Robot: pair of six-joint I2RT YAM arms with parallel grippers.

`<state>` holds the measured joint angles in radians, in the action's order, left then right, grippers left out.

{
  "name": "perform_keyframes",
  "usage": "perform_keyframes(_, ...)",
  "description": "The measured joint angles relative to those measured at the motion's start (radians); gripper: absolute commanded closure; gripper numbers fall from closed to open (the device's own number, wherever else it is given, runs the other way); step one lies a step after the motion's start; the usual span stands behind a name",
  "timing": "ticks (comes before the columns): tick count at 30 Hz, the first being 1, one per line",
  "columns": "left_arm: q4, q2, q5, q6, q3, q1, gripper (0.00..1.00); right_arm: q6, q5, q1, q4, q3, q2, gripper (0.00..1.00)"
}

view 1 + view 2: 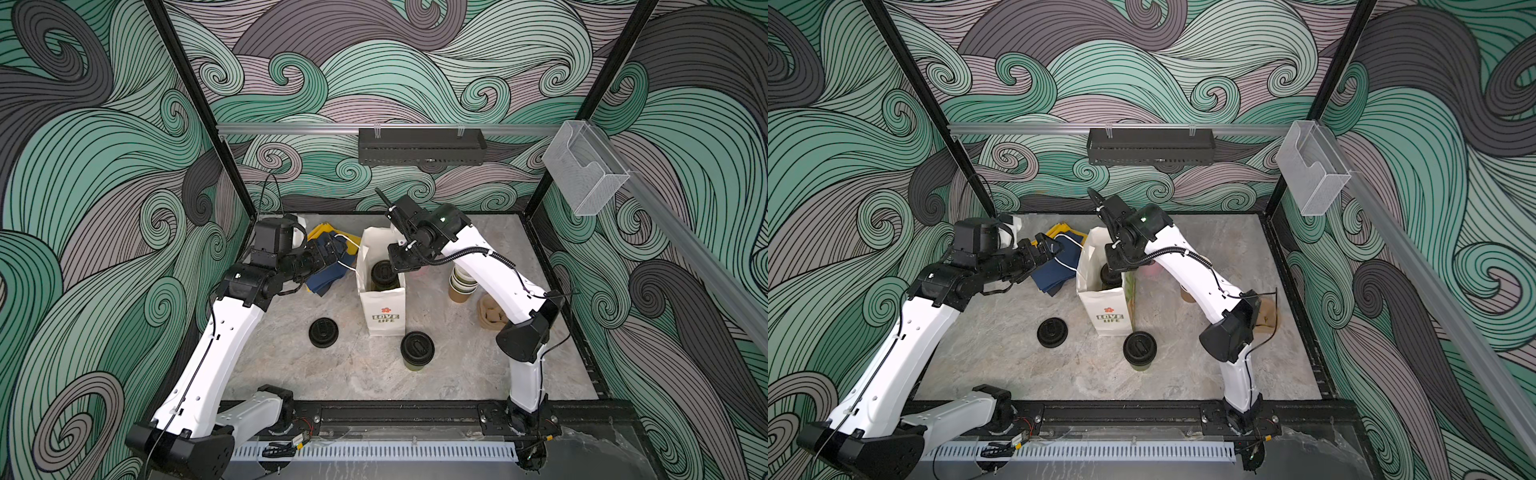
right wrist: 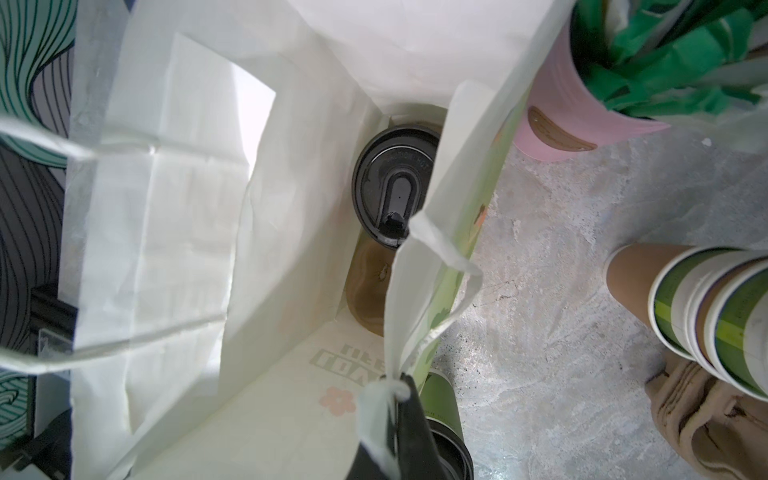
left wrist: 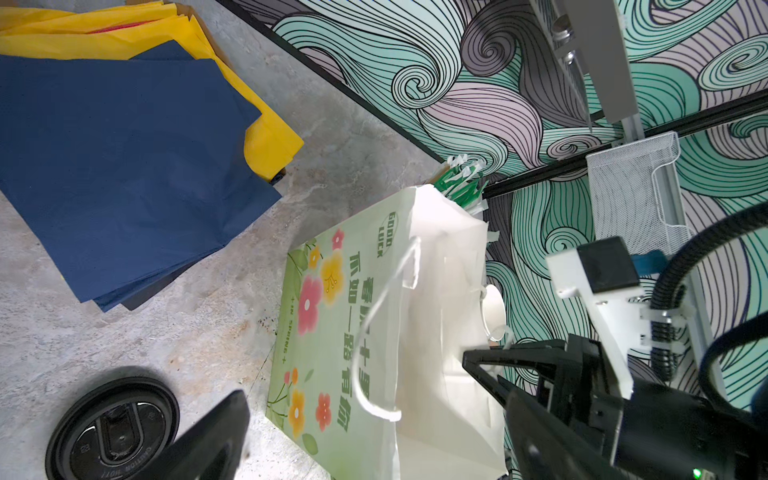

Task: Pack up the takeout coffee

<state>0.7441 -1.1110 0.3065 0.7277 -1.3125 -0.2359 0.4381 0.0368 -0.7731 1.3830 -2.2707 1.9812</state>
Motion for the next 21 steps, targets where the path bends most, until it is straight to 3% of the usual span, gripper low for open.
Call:
perform_keyframes(5,-0.014,-0.003,0.015,0.018,0.0,0.0,0.03,-0.091,0.079,0.055,-0.004,0.0,0.002,1.0)
perform_keyframes(8,-0.031,-0.019,0.042,0.025,0.001,0.0,0.09,-0.112,0.09,0.08,-0.004,0.001,0.002,1.0)
perform_keyframes(10,-0.051,-0.034,0.071,0.029,0.005,0.0,0.13,-0.119,0.087,0.09,-0.005,0.008,0.002,0.92)
perform_keyframes(14,-0.089,-0.081,0.145,0.042,0.014,0.0,0.4,-0.115,0.061,0.093,0.01,0.014,0.002,0.63)
perform_keyframes(16,-0.098,-0.106,0.171,0.044,0.016,0.0,0.5,-0.108,0.042,0.092,0.027,0.014,0.002,0.57)
perform_keyframes(18,-0.108,-0.121,0.196,0.046,0.021,0.0,0.6,-0.1,0.029,0.092,0.042,0.014,0.002,0.56)
perform_keyframes(21,-0.115,-0.127,0.231,0.046,0.024,0.0,0.78,-0.085,0.011,0.092,0.056,0.014,-0.001,0.63)
